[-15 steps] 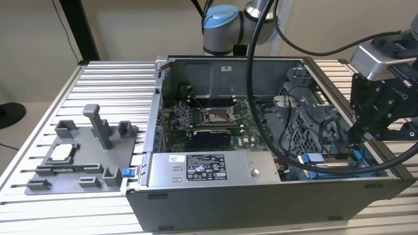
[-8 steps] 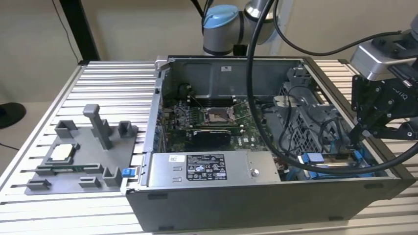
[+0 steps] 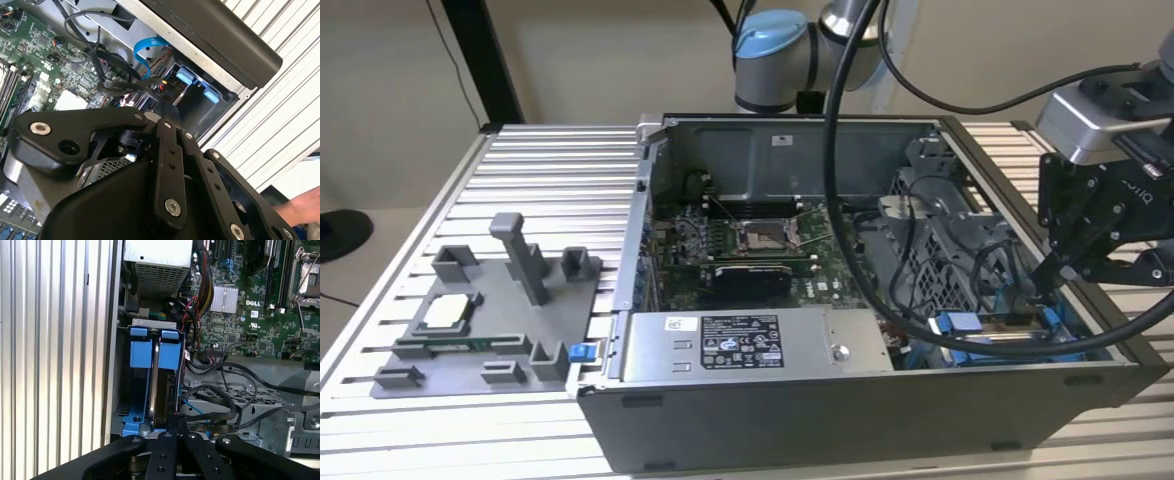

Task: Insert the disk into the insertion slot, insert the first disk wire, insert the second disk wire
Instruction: 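Insert the second disk wire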

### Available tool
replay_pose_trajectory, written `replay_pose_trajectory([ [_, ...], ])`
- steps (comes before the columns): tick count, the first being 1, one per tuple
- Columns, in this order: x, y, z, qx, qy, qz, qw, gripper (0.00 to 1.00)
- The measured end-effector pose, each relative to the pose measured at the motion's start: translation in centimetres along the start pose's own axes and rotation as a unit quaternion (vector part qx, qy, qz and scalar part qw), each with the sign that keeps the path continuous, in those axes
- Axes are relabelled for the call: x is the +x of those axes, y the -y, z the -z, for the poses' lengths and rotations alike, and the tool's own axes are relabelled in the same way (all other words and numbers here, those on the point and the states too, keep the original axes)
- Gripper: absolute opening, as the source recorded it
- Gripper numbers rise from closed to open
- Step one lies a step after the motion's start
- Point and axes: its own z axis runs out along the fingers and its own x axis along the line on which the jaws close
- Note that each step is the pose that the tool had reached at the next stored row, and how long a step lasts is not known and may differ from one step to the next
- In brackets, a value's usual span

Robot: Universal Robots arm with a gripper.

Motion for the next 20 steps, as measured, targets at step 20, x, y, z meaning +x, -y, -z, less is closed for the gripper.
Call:
replay_pose_trajectory([
  [20, 0.17, -2.65, 0.08, 0.0002, 0.0000, 0.000, 1.0000, 0.00],
])
